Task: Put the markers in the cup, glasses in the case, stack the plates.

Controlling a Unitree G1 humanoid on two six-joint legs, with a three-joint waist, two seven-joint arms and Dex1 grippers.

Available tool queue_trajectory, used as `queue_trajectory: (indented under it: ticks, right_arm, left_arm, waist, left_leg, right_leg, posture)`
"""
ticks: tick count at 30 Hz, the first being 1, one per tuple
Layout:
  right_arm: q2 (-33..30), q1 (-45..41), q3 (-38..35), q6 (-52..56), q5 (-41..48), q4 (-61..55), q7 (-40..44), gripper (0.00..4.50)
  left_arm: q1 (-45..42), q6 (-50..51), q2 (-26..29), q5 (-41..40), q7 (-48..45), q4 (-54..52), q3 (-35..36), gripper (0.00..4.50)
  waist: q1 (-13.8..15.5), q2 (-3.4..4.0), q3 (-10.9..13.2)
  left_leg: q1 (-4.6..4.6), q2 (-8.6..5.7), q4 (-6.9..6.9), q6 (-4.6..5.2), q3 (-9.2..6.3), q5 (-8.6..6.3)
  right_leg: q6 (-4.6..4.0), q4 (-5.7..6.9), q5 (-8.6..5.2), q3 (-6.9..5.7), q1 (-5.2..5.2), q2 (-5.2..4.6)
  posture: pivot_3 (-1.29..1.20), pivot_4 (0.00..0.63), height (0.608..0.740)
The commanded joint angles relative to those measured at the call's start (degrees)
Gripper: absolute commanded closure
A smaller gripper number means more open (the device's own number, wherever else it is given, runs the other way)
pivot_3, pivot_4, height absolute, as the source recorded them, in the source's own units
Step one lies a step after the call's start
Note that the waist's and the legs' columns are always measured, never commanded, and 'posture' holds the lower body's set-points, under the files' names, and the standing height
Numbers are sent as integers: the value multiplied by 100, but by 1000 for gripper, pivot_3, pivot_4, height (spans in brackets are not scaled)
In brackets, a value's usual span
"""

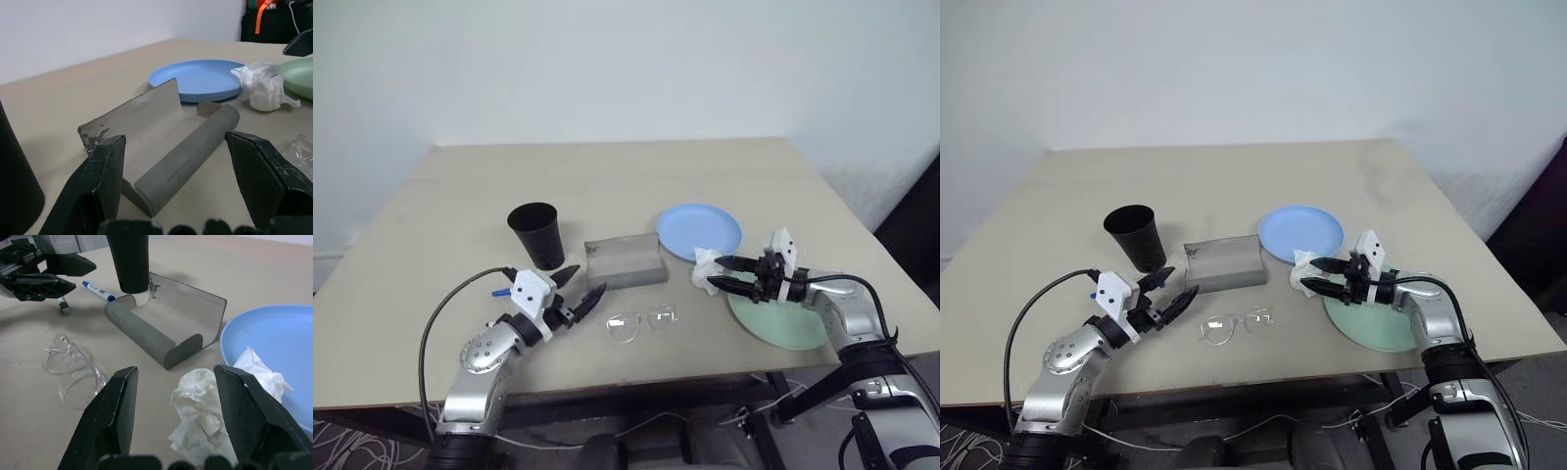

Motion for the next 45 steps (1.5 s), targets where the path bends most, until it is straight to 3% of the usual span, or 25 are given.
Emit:
queue_trajectory:
  ticks: [1, 19, 36, 45]
  right_arm:
    - [22, -59, -124, -107, 21, -203, -61, 1816]
    - [121, 120, -187, -195, 15, -357, -373, 1816]
    - [11, 494, -297, 384, 124, -1176, -629, 1816]
    - [-593, 374, -743, 172, 41, -618, -700, 1816]
  left_arm:
    - [-37, 1, 24, 0, 14, -248, 37, 1093]
    - [23, -18, 163, -111, -155, -148, 222, 1093]
    - [-26, 15, 131, -191, -289, -179, 124, 1093]
    - [-116, 398, -11, -408, -648, -630, -334, 1093]
  waist:
    - [0, 0, 0]
    - [0, 0, 0]
    - [2, 1, 0]
    - [6, 1, 0]
  left_leg:
    - [0, 0, 0, 0, 0, 0]
    - [0, 0, 2, 0, 0, 0]
    - [0, 1, 4, 0, 1, 0]
    - [-3, -4, 6, 0, 1, 0]
  right_leg:
    - [0, 0, 0, 0, 0, 0]
    - [-1, 0, -1, 0, 0, 0]
    - [-9, 0, -6, 0, 1, 0]
    - [-11, -6, -7, 1, 7, -2]
  posture:
    - [0, 0, 737]
    - [0, 0, 737]
    - [0, 0, 737]
    - [0, 0, 737]
